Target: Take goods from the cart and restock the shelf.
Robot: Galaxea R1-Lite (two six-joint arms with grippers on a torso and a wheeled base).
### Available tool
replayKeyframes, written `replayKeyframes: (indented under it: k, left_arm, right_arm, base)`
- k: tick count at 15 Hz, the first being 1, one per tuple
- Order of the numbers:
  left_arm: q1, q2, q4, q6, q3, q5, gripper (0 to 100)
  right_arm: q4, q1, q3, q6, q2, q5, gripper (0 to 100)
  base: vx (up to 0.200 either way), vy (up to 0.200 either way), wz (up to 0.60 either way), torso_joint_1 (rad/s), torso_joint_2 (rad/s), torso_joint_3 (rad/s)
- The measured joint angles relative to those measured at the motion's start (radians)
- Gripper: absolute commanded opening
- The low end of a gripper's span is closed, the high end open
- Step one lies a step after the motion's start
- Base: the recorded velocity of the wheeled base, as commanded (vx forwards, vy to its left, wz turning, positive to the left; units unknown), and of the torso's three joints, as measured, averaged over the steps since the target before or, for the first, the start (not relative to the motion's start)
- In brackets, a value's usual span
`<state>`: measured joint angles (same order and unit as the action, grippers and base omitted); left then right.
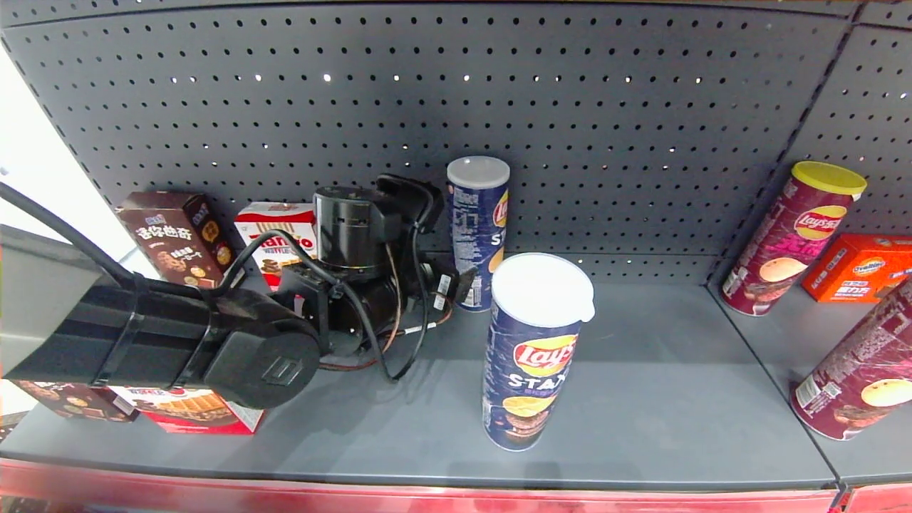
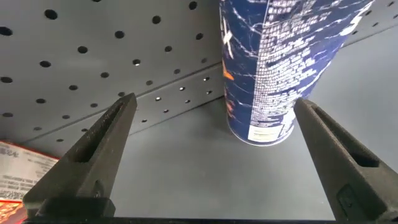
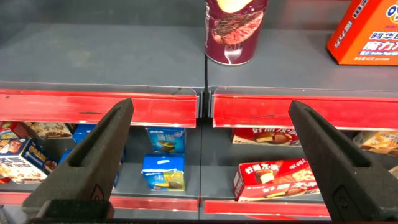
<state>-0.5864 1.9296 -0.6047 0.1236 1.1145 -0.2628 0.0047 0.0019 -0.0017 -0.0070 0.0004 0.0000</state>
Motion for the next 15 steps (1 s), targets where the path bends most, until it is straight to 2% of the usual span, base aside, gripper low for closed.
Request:
replayKeyframes:
  k: [9,15]
  left_arm:
    - [0.047,0.003,0.001,-0.009,0.020,-0.058,100]
    - [0.062,0.011,0.002,-0.008,0.033,-0.069,100]
  right_arm:
    - [0.000,0.000,0.000,0.000,0.000,0.000,100]
    - [0.000,0.001,0.000,0.000,0.000,0.000,100]
  base:
    - [0.000,0.000,0.00,0.000,0.00,0.000]
    - [0.000,0.000,0.00,0.000,0.00,0.000]
